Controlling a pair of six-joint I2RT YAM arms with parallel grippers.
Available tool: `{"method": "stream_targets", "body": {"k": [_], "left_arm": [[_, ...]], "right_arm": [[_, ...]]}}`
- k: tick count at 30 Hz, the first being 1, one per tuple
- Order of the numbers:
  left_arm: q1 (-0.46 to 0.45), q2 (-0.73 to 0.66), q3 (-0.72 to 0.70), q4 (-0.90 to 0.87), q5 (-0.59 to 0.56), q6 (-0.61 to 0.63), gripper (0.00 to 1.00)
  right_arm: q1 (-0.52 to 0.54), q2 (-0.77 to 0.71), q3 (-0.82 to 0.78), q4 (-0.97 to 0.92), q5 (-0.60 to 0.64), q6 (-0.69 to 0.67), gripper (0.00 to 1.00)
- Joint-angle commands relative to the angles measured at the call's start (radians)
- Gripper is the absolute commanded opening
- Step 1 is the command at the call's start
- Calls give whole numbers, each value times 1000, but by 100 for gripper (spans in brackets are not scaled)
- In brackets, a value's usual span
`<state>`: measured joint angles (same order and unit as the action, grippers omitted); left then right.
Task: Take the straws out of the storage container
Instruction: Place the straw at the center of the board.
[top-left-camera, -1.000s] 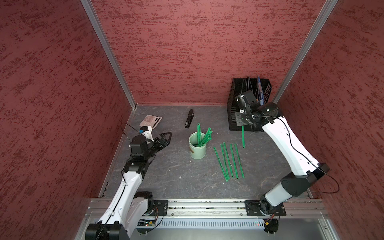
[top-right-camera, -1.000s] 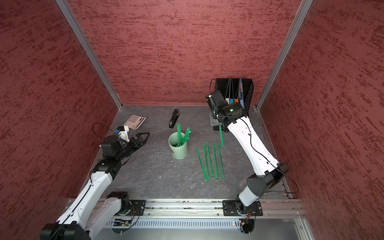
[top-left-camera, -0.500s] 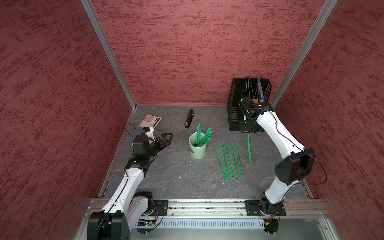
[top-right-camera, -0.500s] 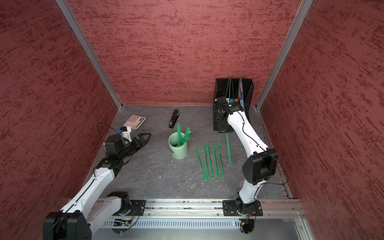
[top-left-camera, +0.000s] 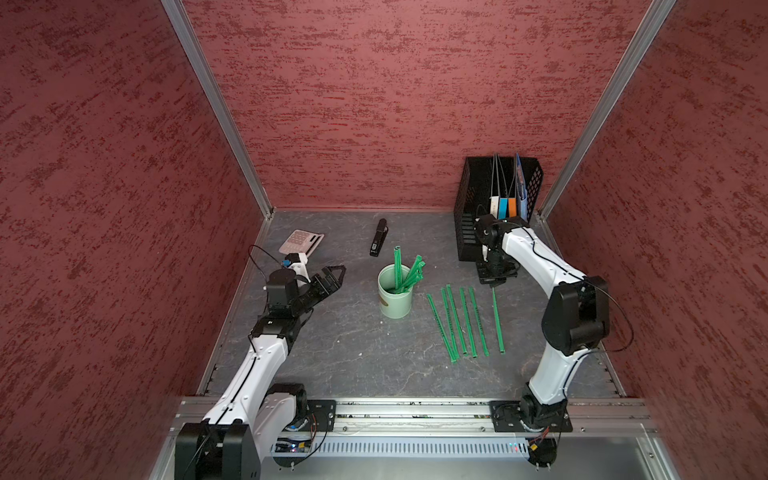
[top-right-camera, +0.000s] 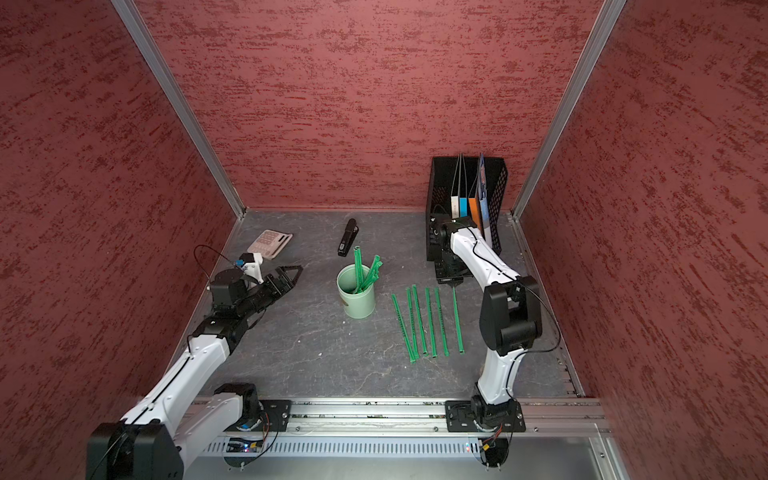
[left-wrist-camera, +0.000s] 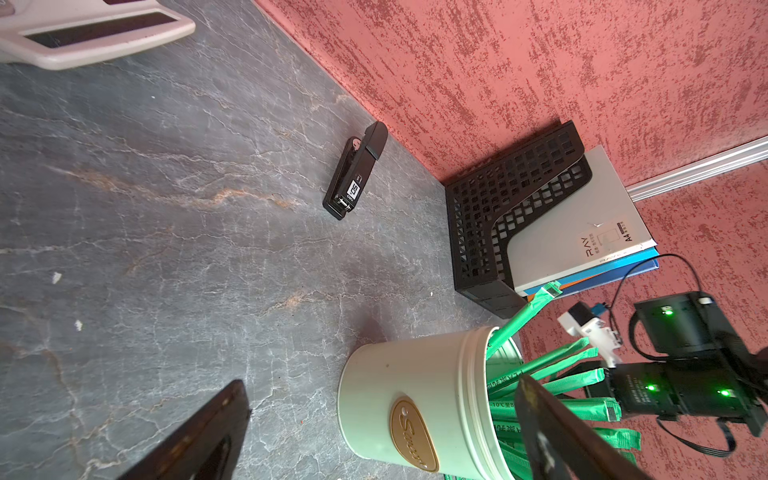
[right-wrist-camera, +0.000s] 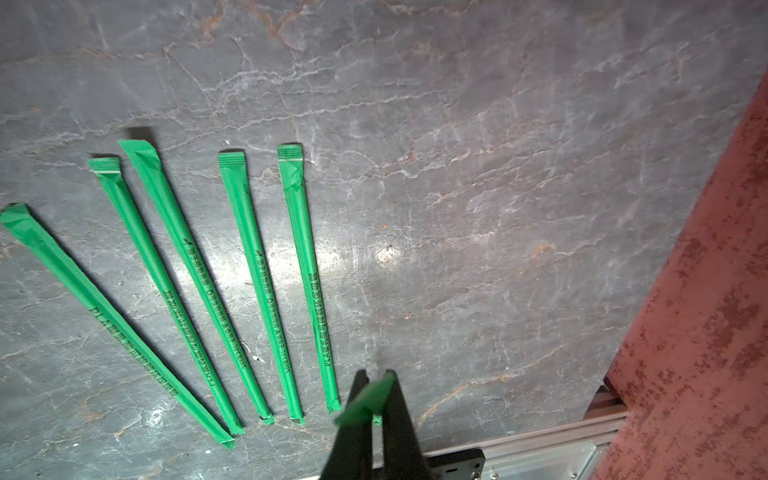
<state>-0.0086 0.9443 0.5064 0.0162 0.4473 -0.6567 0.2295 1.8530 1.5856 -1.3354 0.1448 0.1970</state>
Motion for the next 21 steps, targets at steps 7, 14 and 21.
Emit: {"method": "stream_targets", "body": {"k": [7,14,21], "left_arm": [[3,-5,-3,-2,-1,23,100],[1,-10,6,-16,-1,23,100],[-2,-5,14,-19,-4,23,100]], "right_arm": [[-26,64,-44,91,-54,-20,0],[-52,99,-66,125,-73,-30,1],[-78,127,-73,152,-82,-36,2]]}}
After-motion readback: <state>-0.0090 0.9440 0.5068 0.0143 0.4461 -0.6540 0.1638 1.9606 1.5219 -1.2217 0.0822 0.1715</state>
